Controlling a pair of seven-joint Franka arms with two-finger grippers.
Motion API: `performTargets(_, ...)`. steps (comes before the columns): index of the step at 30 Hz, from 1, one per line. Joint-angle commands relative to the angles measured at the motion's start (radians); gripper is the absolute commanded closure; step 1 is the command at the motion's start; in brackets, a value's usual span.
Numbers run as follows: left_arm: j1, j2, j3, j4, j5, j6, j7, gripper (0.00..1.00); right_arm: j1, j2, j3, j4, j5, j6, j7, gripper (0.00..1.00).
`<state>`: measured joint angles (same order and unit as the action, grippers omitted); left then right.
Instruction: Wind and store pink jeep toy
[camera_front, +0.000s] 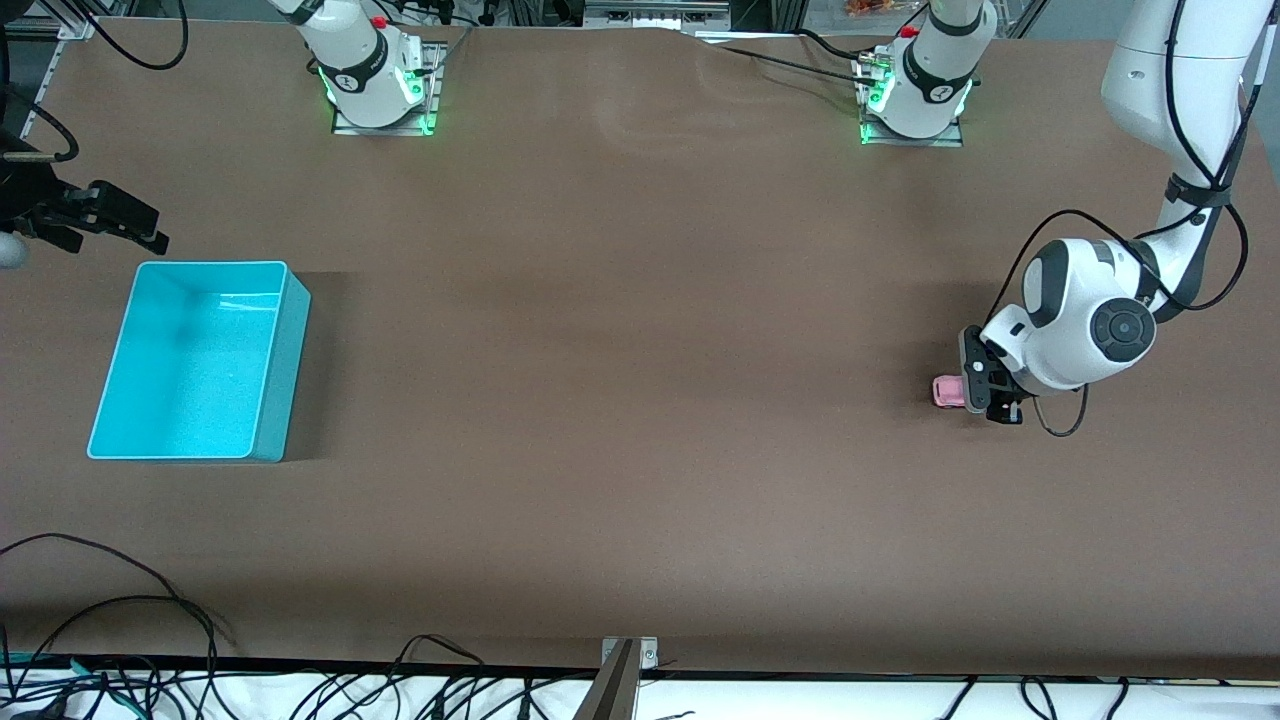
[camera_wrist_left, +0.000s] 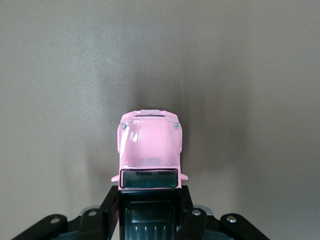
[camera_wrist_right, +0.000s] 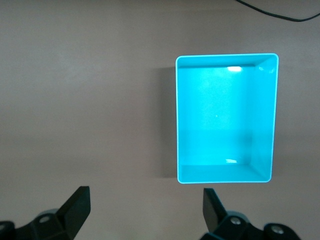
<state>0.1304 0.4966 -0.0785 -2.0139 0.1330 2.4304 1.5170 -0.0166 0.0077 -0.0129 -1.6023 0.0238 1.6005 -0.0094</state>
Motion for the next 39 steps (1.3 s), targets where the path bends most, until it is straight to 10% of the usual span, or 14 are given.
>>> performTargets(1, 0.009, 0.008, -0.004, 0.007, 0.020, -0.008, -0.014, 0.84, 0.001, 0.000, 0.002, 0.018, -0.004, -0.017, 0.003, 0.00)
performTargets(39, 0.410, 0.105, -0.001, 0.086, 0.027, -0.010, 0.410, 0.84, 0.001, 0.000, 0.002, 0.018, -0.004, -0.017, 0.005, 0.00)
